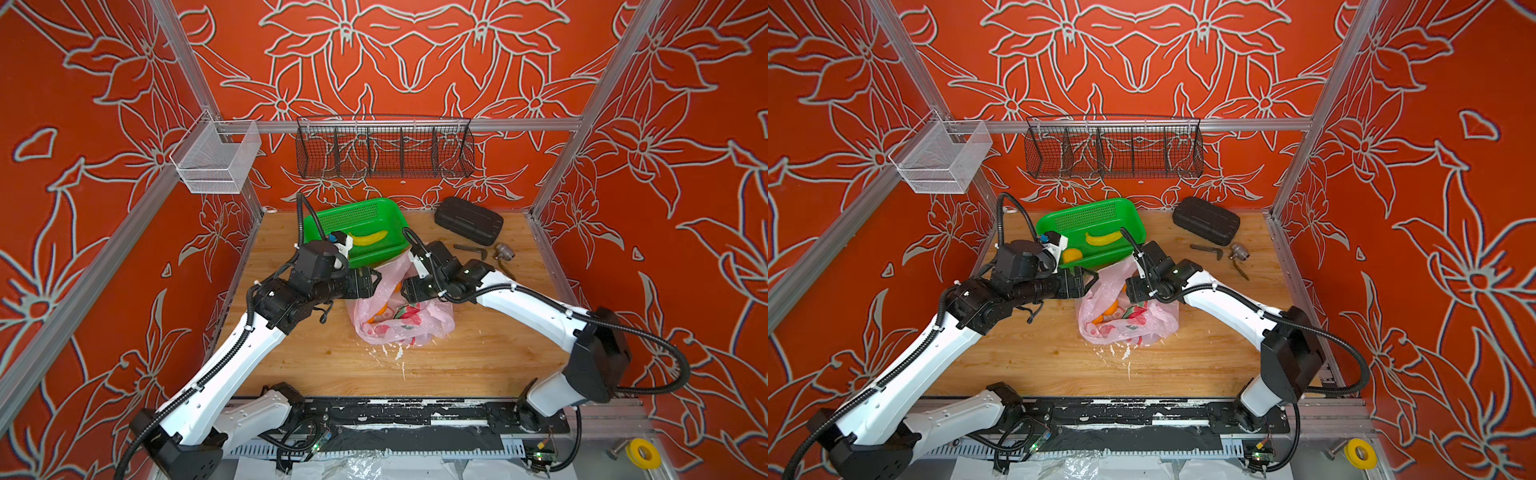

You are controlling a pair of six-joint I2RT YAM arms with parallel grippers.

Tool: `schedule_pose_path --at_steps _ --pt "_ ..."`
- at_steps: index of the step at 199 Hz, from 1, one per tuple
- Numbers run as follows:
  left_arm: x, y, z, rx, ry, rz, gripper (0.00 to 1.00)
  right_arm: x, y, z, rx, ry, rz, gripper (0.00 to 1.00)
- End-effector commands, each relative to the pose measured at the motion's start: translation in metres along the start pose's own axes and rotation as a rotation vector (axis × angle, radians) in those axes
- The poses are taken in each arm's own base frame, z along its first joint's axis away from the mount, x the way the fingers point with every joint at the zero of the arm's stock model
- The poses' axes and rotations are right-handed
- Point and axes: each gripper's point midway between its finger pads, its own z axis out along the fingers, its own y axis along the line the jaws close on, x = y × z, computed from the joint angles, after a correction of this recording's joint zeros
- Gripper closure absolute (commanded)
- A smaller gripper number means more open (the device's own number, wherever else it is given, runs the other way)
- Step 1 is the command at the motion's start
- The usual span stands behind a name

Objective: Untie the knot of the plastic bag and take out the fruit
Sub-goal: 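Return the left gripper to hold the bag while the right gripper reaches inside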

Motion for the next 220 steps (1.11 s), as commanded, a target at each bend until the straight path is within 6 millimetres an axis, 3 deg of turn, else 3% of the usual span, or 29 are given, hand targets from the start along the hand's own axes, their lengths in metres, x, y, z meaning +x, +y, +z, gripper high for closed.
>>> schedule_pose_path --at_steps 1,56,123,178,220 --pt "0.025 0.013 0.01 -0.081 0.05 0.063 0.11 -0.005 -0.005 0.008 0.047 -0.011 0.02 0.31" --pt "0.055 0.021 0.038 -0.104 0.133 0.085 0.11 -0.002 -0.035 0.047 0.222 0.039 0.046 0.26" --pt "0.064 0.026 0.046 -0.105 0.146 0.075 0.1 0.001 -0.063 0.053 0.351 0.042 0.046 0.05" --pt "0.06 0.026 0.045 -0.112 0.134 0.092 0.09 -0.009 -0.055 0.079 0.295 0.04 -0.024 0.03" --pt "0.063 0.03 0.045 -0.123 0.138 0.095 0.09 0.003 -0.059 0.104 0.297 0.109 -0.051 0.05"
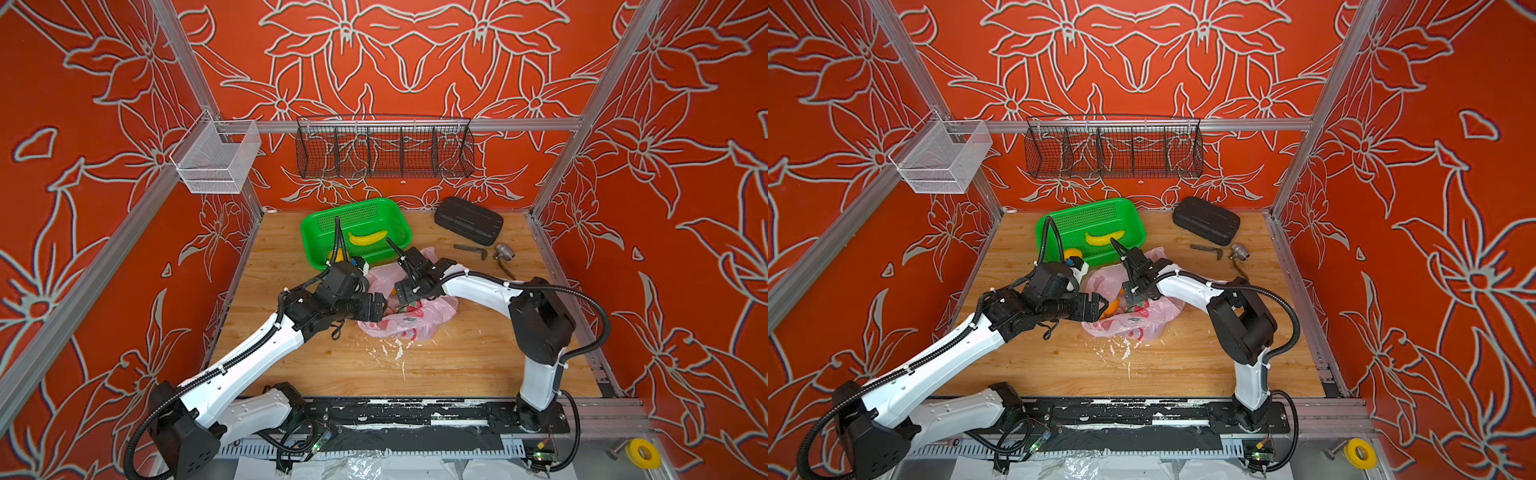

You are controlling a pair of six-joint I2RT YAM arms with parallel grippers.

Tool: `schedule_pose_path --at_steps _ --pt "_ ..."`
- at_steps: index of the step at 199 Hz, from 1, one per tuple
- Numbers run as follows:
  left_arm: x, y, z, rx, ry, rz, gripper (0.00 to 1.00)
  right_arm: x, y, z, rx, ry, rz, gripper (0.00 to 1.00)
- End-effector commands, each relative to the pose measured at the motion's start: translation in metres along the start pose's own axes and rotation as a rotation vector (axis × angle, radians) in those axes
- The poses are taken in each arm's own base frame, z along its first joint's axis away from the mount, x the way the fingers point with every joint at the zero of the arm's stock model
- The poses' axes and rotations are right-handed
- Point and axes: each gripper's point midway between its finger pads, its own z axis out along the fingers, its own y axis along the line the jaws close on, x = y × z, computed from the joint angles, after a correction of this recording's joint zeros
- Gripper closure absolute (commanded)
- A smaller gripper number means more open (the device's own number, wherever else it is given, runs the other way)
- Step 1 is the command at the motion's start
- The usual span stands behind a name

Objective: Untie the knot of the plastic bag and take out the fruit
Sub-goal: 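Return the left gripper to hold the bag while the right gripper reaches inside, then grasp the green pear with the right gripper and lift it out of the bag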

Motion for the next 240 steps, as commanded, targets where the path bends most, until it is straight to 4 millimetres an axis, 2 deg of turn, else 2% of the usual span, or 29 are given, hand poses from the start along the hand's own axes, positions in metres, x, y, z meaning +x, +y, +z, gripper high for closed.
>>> schedule_pose_path --at_steps 1,37,60,89,176,210,240 --pt "0.001 0.002 0.001 -0.012 -0.01 0.017 0.09 0.0 0.004 0.015 -0.008 0.027 -0.027 0.05" --pt "0.0 0.003 0.001 -0.015 -0.015 0.016 0.09 0.004 0.005 0.017 -0.021 0.04 -0.019 0.23" --pt "-0.001 0.002 0.002 -0.015 -0.014 0.017 0.09 -0.002 0.006 0.007 -0.031 0.017 -0.012 0.3" --pt "-0.002 0.002 0.001 -0.013 -0.016 0.013 0.08 -0.014 0.012 -0.015 -0.085 -0.04 0.001 0.37" --pt "-0.002 0.002 0.0 -0.007 -0.027 0.004 0.08 -0.032 0.042 -0.091 -0.359 -0.147 0.051 0.38" --pt "-0.004 -0.001 0.001 0.009 -0.037 0.001 0.08 -0.046 0.054 -0.124 -0.47 -0.209 0.087 0.38" --pt "-0.013 -0.013 -0.006 0.077 -0.078 -0.061 0.07 -0.056 0.057 -0.15 -0.536 -0.264 0.126 0.37"
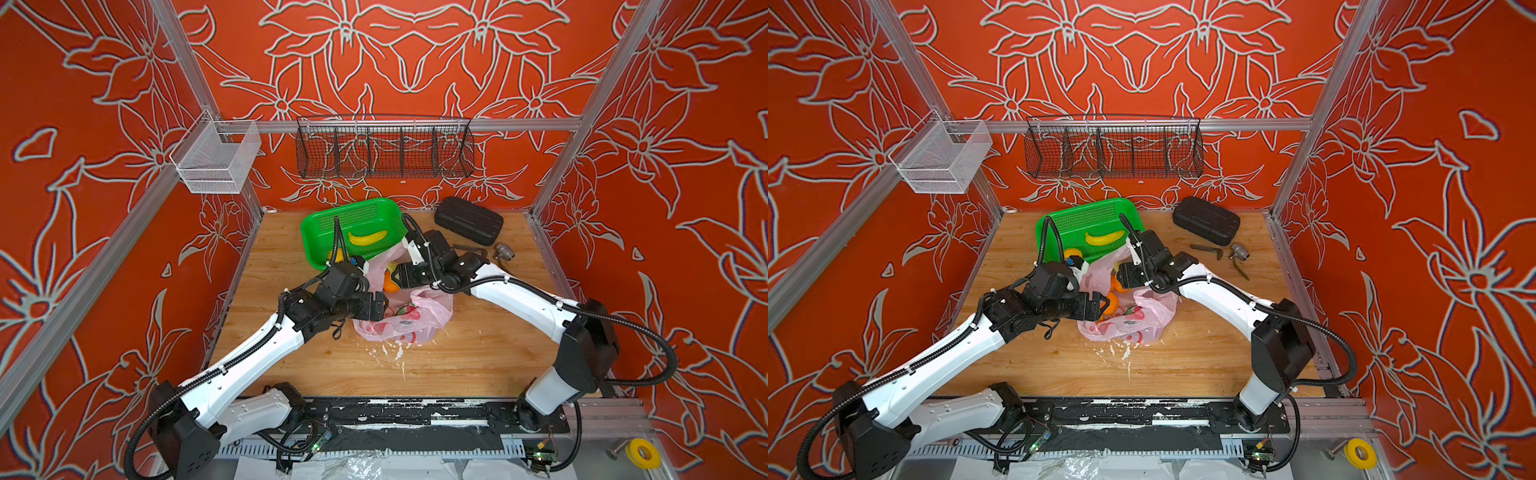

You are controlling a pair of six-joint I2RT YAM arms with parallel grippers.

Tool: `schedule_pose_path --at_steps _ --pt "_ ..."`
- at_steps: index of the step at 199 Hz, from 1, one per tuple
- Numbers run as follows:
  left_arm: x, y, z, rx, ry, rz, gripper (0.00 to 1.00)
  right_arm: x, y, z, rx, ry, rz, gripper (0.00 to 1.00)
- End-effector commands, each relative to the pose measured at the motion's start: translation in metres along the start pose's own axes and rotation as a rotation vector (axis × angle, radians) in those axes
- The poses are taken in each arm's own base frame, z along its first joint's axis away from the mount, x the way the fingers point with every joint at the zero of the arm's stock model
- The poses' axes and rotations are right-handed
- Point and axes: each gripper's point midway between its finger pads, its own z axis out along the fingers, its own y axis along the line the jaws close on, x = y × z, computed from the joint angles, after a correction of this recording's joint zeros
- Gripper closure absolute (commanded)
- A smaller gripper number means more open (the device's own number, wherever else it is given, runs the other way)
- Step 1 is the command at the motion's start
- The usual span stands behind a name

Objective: Untie the knot of the plastic bag and take out the fruit
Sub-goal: 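Grasp the green pear with the right gripper and lift it out of the bag, then grasp the green pear with the left gripper while the right gripper releases it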

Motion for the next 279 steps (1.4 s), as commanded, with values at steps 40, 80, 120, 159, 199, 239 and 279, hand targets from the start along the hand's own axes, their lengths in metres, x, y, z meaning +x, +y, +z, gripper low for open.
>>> schedule_pose_path --at_steps 40,80,120,159,199,239,279 --pt "-0.024 -0.016 -0.02 0.106 -0.114 -0.118 0.07 -0.029 0.034 -0.051 -0.202 -0.106 0.115 0.37" --pt "-0.047 -0.034 -0.043 0.337 -0.139 -0.295 0.07 -0.05 0.049 -0.086 -0.326 -0.231 0.15 0.37" --pt "-0.09 -0.057 -0.09 0.465 -0.284 -0.342 0.03 -0.068 0.063 -0.117 -0.426 -0.373 0.094 0.37" --pt "-0.129 -0.074 -0.111 0.52 -0.32 -0.44 0.01 -0.07 0.081 -0.139 -0.508 -0.467 -0.115 0.37" --pt "-0.146 -0.083 -0.106 0.49 -0.263 -0.447 0.02 -0.064 0.093 -0.145 -0.541 -0.474 -0.273 0.36" --pt "-0.145 -0.084 -0.088 0.458 -0.199 -0.408 0.03 -0.064 0.105 -0.149 -0.615 -0.474 -0.298 0.36" --pt "-0.139 -0.104 -0.083 0.534 -0.118 -0.327 0.03 -0.064 0.106 -0.146 -0.615 -0.465 -0.306 0.36"
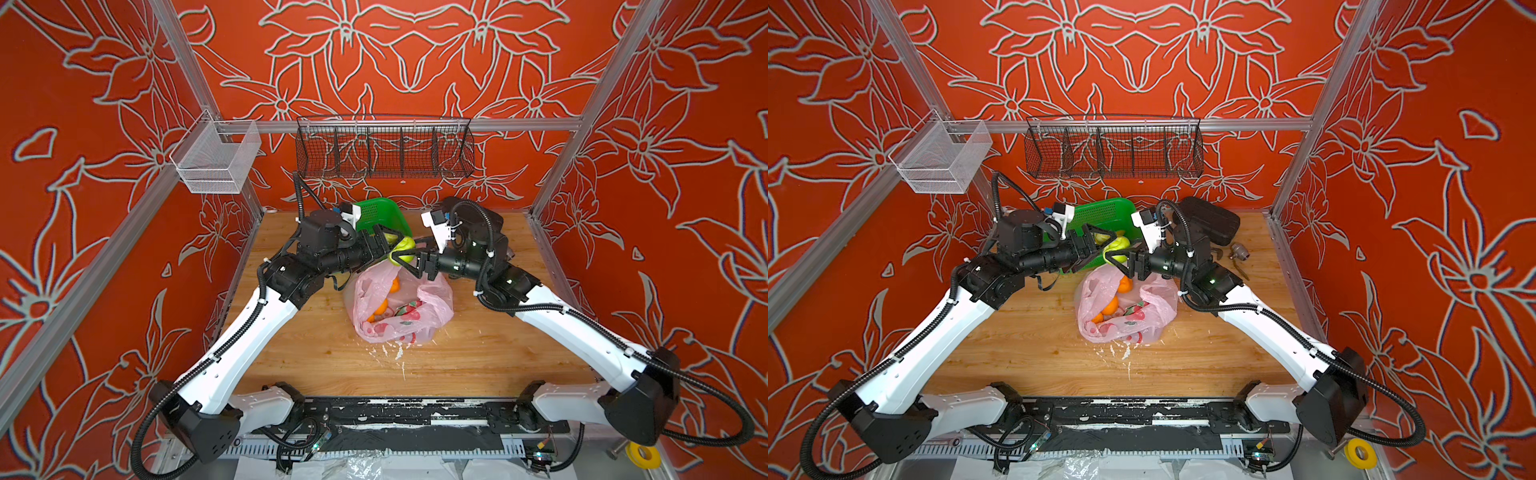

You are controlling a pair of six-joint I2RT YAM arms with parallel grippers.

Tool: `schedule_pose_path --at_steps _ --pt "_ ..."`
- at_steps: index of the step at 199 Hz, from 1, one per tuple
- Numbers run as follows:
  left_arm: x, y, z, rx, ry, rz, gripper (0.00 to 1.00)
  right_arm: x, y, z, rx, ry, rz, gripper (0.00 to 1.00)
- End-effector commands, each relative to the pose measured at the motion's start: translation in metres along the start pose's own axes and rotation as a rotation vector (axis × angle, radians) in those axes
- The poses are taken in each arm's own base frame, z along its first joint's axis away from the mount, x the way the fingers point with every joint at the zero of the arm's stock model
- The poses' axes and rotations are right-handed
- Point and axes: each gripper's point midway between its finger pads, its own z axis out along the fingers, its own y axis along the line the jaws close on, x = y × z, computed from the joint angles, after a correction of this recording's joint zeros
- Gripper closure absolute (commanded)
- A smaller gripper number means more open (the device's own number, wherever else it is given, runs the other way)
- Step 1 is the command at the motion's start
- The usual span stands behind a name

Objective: Untie the knot of the plastic bag and take out the fruit
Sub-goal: 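Grasp the green pear with the left gripper while the right gripper releases it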

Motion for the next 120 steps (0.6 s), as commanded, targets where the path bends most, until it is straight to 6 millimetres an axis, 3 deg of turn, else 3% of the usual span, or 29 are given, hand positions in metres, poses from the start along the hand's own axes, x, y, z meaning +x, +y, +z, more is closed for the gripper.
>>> schedule_pose_path --at_steps 1,44,63,101,120 --pt "0.008 -0.018 0.0 0.066 0.076 0.055 0.03 -0.008 0.01 0.001 -0.053 -0.014 -0.047 0.36" --pt "0.01 -0.015 0.007 0.042 0.105 0.034 0.0 -0.005 0.021 0.002 -0.12 0.004 -0.074 0.37" --pt "0.019 -0.019 0.012 0.073 0.174 0.01 0.06 -0.006 0.023 0.0 -0.126 0.001 -0.109 0.37" --pt "0.03 -0.015 0.015 0.053 0.232 0.008 0.05 -0.011 0.021 -0.002 -0.098 -0.018 -0.164 0.36" --pt "0.031 -0.012 0.016 0.037 0.231 0.007 0.13 -0.013 0.02 -0.001 -0.093 -0.021 -0.169 0.36"
